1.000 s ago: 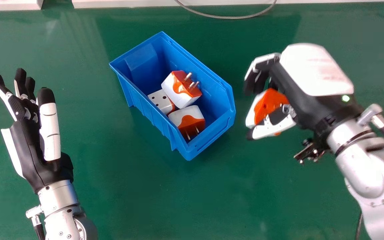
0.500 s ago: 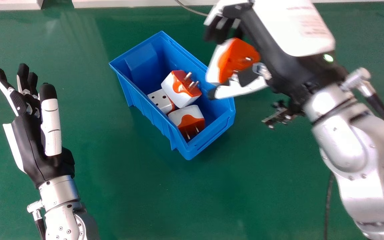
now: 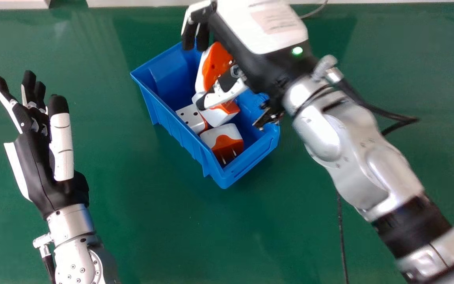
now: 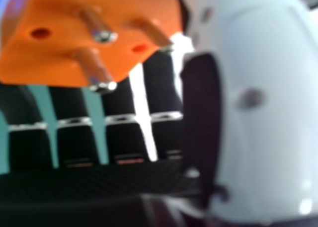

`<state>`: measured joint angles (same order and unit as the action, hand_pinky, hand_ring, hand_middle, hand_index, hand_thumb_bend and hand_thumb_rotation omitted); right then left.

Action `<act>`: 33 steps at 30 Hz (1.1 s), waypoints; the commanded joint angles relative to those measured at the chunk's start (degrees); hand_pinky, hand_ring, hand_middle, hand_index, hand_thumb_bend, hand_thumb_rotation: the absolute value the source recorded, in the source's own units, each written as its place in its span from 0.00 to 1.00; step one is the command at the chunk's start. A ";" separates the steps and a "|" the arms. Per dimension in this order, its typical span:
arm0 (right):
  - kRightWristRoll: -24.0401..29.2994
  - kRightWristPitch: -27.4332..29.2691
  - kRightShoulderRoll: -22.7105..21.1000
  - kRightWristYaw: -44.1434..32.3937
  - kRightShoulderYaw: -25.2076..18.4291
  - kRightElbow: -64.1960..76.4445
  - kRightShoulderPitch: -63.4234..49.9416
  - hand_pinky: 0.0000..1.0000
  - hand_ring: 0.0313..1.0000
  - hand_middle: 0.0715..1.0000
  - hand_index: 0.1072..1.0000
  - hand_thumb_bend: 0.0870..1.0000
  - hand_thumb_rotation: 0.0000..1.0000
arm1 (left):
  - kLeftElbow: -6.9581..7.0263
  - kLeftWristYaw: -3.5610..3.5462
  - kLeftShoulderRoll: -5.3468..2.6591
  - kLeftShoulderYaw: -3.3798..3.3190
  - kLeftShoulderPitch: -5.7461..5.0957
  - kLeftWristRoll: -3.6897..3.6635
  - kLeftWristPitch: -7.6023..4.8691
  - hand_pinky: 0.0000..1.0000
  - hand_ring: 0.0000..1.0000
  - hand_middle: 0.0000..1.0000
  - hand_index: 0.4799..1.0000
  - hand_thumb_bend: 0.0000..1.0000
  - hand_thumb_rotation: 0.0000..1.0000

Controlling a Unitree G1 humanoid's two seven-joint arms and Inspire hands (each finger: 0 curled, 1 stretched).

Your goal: Pick all objects and put in blue box

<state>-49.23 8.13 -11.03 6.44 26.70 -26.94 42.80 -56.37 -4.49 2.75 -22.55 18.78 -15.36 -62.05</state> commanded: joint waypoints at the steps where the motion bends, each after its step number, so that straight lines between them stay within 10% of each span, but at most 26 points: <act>1: 0.43 1.99 0.90 3.80 0.29 -4.44 3.57 0.28 0.36 0.42 0.45 0.47 0.00 | 0.31 0.32 0.34 0.08 -0.01 0.93 -1.63 0.92 0.96 0.96 0.88 0.76 0.72; 8: 0.31 4.67 2.33 10.96 1.83 -14.37 5.23 0.25 0.38 0.44 0.44 0.47 0.00 | -0.10 -0.98 0.46 -0.22 -0.09 -0.02 -2.37 0.93 0.96 0.96 0.88 0.74 0.72; 17: -2.95 -1.35 -0.70 3.18 4.40 -6.73 4.20 0.25 0.39 0.45 0.44 0.47 0.00 | -0.23 0.02 0.58 -0.16 -0.20 0.94 -2.40 0.93 0.96 0.96 0.89 0.72 0.72; 21: -5.84 -5.12 -1.92 0.18 5.69 -1.96 3.08 0.38 0.51 0.57 0.49 0.55 0.04 | 0.03 -0.35 0.53 -0.04 -0.35 0.61 -1.90 0.92 0.95 0.96 0.89 0.72 0.72; 26: -6.20 -7.33 -1.87 -0.79 5.68 0.74 1.78 0.81 0.91 0.94 0.85 0.94 0.22 | 0.21 -0.84 0.32 -0.07 -0.38 0.08 -1.79 0.92 0.96 0.96 0.90 0.74 0.72; 33: -5.56 -9.20 -2.65 -1.12 4.44 6.50 -0.46 0.99 1.00 1.00 0.99 1.00 0.29 | 0.28 -0.72 0.34 -0.06 -0.73 0.15 -1.74 0.93 0.96 0.97 0.91 0.75 0.72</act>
<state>-54.78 -0.87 -13.56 4.72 31.99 -22.50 42.10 -56.85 -5.09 2.79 -22.74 18.54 -15.65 -63.12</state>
